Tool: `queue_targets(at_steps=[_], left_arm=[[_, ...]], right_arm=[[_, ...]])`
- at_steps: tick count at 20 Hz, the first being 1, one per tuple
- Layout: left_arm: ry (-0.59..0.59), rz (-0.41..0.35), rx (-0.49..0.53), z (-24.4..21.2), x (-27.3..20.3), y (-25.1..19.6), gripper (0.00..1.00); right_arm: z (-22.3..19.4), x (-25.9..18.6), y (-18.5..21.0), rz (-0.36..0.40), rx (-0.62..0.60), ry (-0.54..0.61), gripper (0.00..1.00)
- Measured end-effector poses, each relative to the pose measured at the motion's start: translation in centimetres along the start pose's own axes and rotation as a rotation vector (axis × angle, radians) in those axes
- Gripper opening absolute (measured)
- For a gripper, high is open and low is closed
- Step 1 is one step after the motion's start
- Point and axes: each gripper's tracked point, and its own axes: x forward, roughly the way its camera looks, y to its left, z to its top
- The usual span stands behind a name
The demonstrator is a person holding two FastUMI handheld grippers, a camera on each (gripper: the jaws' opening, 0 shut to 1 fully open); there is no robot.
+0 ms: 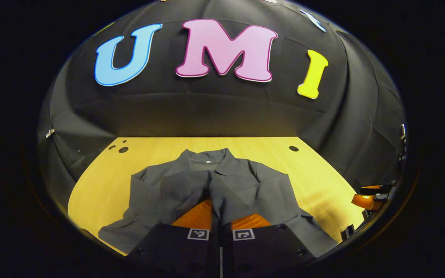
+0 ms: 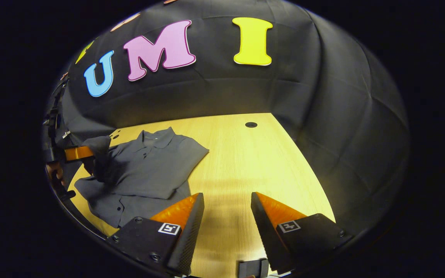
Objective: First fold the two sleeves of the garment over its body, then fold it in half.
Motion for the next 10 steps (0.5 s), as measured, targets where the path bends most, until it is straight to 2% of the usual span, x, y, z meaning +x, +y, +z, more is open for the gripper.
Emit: queue_targets(at_steps=[3,4,5,10], left_arm=[[0.028,-0.011,0.025,-1.4,1.6,-1.5,0.09],[0.037,-0.014,0.035,-1.8,2.0,-1.9,0.06],[0.047,-0.019,0.042,-2.3,2.5,-2.3,0.11],[0.097,-0.025,0.068,-4.5,4.1,-3.5,0.20]], right_arm=[[-0.5,0.3,-0.6,0.009,-0.003,0.013,0.77],[-0.6,0.5,-0.7,0.011,-0.002,0.016,0.77],[-0.7,0.6,-0.8,0.013,-0.001,0.017,0.77],[-0.9,0.8,-1.4,0.019,-0.005,0.025,0.76]])
